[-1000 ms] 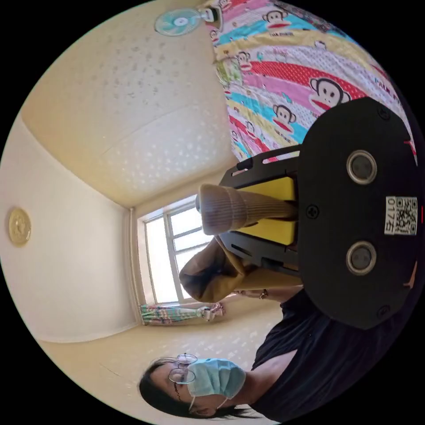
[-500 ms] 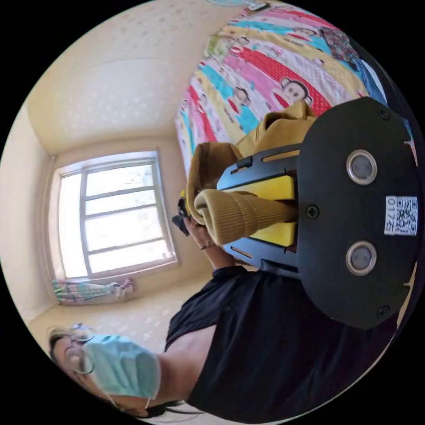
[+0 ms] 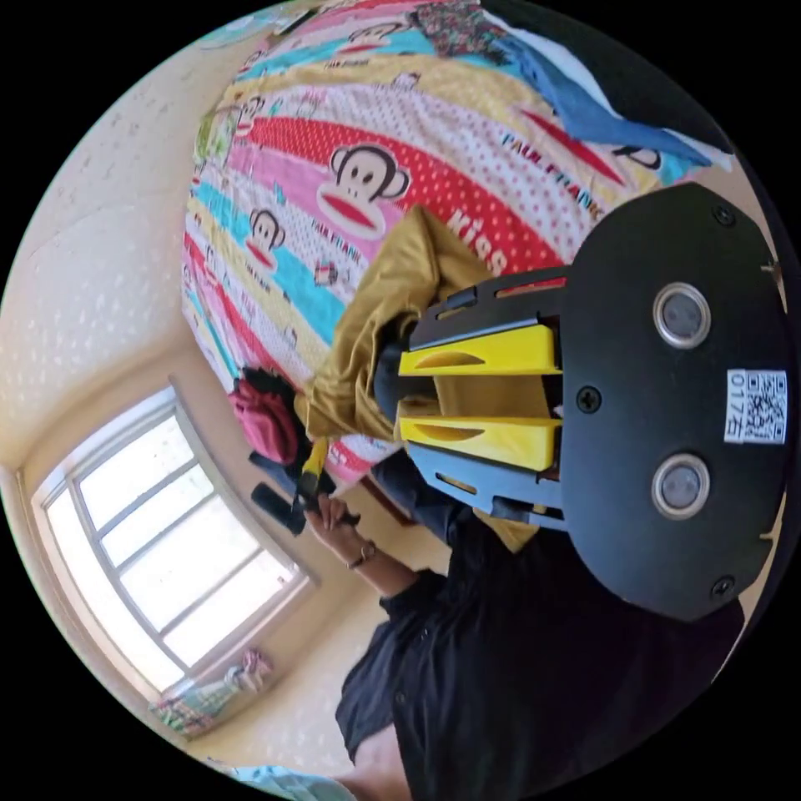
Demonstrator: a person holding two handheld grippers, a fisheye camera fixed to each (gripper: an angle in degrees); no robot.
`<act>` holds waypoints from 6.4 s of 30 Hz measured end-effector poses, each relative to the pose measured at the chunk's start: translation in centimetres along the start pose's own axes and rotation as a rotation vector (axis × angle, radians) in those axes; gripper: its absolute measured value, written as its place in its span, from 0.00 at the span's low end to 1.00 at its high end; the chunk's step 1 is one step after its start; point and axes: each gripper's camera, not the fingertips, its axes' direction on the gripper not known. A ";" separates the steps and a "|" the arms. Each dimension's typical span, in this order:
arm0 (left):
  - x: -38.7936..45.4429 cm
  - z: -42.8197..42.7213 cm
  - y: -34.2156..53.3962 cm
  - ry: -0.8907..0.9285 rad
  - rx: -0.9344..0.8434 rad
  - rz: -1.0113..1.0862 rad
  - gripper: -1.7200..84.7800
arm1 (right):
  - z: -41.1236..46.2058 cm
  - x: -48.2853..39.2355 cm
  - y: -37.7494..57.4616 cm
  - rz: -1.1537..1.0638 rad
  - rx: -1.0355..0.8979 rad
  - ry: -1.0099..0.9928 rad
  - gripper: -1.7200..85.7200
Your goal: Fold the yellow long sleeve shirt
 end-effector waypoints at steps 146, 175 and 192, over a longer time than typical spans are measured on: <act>-12.0 -1.3 0.2 -0.630 0.538 -0.183 0.12 | 31.3 -1.1 2.9 0.463 -0.008 0.697 0.14; -9.8 -7.0 -0.8 -0.057 0.181 -0.461 0.08 | 5.2 -1.4 4.7 0.846 0.003 0.098 0.08; 1.5 -19.6 9.0 0.028 0.292 -0.366 0.07 | -17.1 -10.4 4.4 0.744 0.083 -0.068 0.06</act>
